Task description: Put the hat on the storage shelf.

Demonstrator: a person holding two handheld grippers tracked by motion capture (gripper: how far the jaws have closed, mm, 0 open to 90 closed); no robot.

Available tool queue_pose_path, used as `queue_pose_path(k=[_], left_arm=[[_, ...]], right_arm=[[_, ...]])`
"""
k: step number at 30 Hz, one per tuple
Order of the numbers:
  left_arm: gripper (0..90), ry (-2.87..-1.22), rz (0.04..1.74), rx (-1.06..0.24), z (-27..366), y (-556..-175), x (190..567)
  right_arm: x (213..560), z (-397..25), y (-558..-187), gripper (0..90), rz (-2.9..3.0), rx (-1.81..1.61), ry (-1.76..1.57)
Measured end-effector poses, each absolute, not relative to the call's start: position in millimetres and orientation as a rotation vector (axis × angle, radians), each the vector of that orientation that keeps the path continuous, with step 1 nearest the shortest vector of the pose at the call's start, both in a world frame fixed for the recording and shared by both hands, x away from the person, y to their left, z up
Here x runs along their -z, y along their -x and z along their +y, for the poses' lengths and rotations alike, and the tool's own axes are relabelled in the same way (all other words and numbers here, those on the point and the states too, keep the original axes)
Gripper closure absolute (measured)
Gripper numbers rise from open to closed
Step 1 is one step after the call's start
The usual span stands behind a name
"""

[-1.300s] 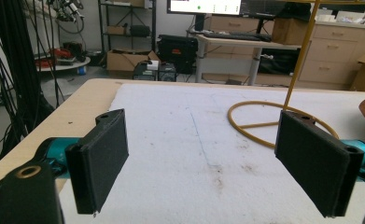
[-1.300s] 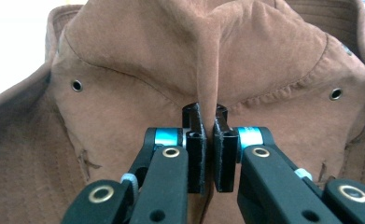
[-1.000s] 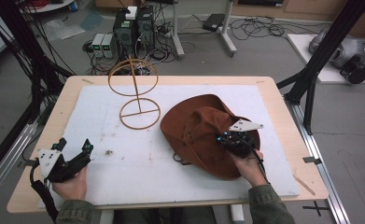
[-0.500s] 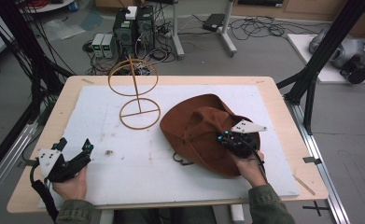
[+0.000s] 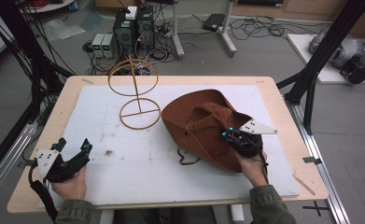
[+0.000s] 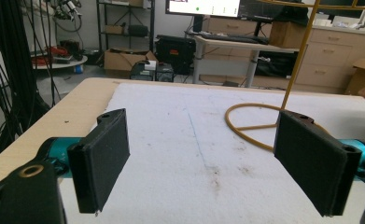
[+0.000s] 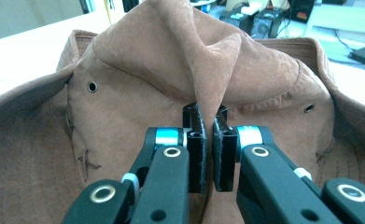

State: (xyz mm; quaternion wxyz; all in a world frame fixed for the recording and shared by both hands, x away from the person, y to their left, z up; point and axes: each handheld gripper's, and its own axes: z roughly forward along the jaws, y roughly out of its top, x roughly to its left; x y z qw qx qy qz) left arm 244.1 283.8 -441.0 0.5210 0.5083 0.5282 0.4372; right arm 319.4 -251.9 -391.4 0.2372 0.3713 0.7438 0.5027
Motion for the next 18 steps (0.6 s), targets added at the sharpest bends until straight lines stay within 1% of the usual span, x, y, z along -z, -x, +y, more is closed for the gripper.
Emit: queue_pose_path(k=[18], left_arm=[[18.5, -1.207, 1.271, -1.032, 284.4, -244.2, 440.8]], right_arm=[[379.0, -253.4, -304.0, 86.9, 1.884, -1.519, -0.926]])
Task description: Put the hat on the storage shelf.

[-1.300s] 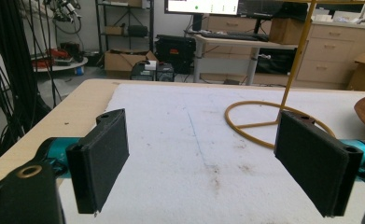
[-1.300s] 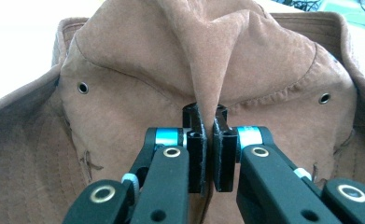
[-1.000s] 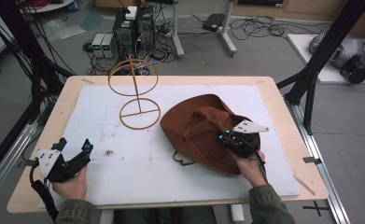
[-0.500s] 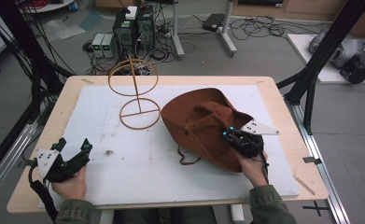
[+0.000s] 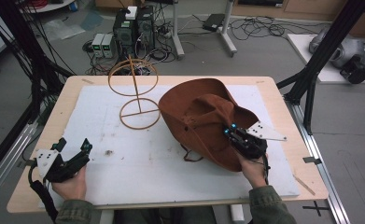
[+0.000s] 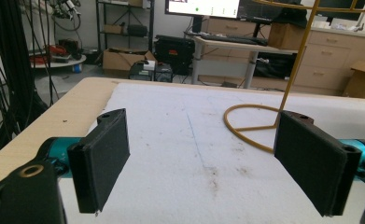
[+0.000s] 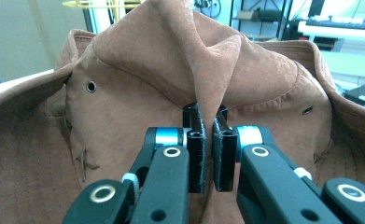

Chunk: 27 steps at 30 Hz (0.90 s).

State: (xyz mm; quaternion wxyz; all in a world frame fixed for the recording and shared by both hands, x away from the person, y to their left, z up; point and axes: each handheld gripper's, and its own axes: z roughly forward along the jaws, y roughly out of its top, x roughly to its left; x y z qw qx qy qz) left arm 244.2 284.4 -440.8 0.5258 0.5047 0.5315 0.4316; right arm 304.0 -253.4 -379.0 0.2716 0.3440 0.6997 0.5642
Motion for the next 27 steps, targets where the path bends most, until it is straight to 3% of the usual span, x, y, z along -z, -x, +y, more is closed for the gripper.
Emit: queue_pose_path(k=[21, 27], left_arm=[[18.5, -1.196, 1.279, -1.036, 288.0, -246.2, 440.2], [18.5, -1.177, 1.277, -1.023, 286.3, -245.9, 438.5]], right_arm=[[361.2, -250.6, -282.3, 86.9, 1.629, -1.700, -0.821], [356.5, -241.1, -292.8, 86.9, 1.634, -1.732, -0.821]])
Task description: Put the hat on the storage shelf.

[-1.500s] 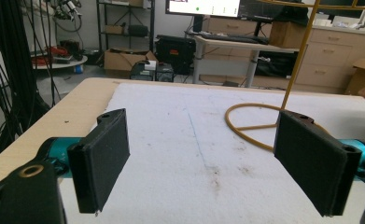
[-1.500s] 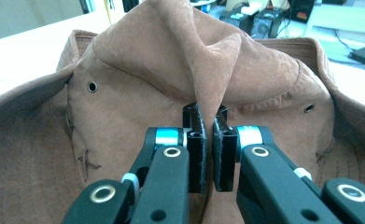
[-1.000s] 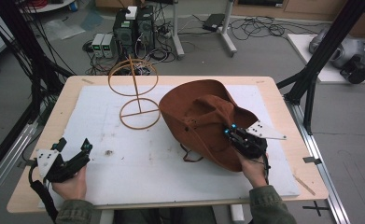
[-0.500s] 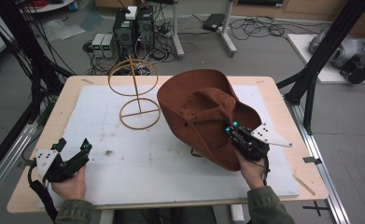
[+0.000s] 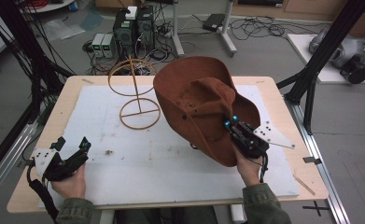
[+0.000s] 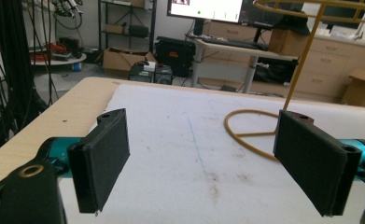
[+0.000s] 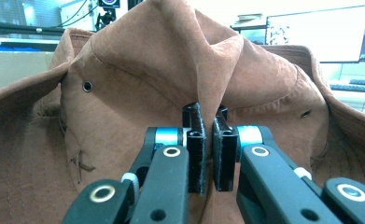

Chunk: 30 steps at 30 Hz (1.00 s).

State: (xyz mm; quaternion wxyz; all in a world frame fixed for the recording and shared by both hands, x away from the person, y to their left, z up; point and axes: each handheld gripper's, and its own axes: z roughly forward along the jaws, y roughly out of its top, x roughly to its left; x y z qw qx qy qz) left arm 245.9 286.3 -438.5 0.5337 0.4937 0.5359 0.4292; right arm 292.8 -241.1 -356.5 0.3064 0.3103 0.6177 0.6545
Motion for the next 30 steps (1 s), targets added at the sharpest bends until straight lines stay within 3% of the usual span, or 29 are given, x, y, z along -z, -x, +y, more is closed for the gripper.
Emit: queue_pose_path(k=[30], left_arm=[[18.3, -1.189, 1.247, -1.042, 281.1, -248.4, 437.9]], right_arm=[[307.4, -166.1, -346.8, 86.8, 1.592, -1.835, -0.772]])
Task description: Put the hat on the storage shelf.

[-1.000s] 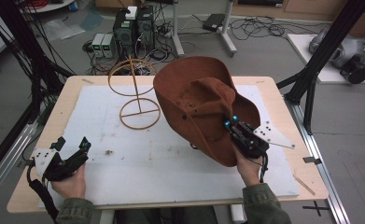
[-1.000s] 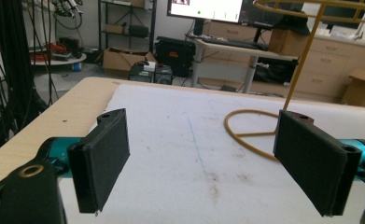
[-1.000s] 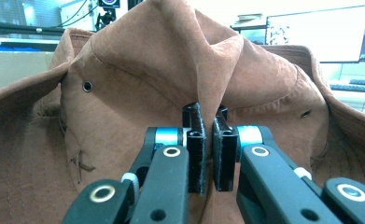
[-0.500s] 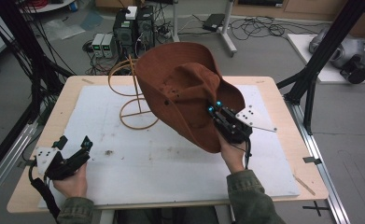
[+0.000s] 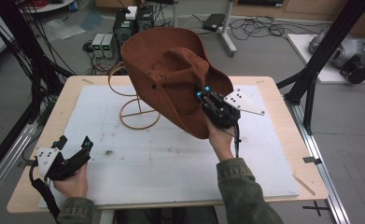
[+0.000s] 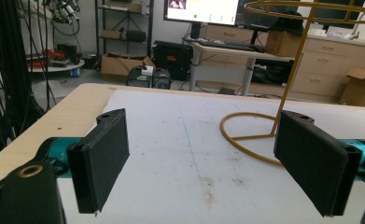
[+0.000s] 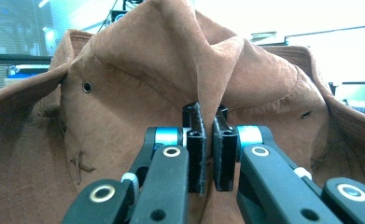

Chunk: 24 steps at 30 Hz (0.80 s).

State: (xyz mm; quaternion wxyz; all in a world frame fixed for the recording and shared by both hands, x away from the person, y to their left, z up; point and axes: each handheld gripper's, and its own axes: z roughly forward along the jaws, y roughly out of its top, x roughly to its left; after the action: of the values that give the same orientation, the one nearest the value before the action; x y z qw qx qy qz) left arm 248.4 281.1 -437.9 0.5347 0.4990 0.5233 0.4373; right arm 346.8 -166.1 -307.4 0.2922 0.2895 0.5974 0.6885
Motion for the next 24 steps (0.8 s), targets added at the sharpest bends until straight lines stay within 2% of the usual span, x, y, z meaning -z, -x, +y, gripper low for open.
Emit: queue_pose_path(k=[24], left_arm=[[18.3, -1.180, 1.251, -1.038, 283.6, -247.4, 439.2]], right_arm=[[286.8, -111.4, -394.6, 86.7, 1.611, -1.875, -0.768]])
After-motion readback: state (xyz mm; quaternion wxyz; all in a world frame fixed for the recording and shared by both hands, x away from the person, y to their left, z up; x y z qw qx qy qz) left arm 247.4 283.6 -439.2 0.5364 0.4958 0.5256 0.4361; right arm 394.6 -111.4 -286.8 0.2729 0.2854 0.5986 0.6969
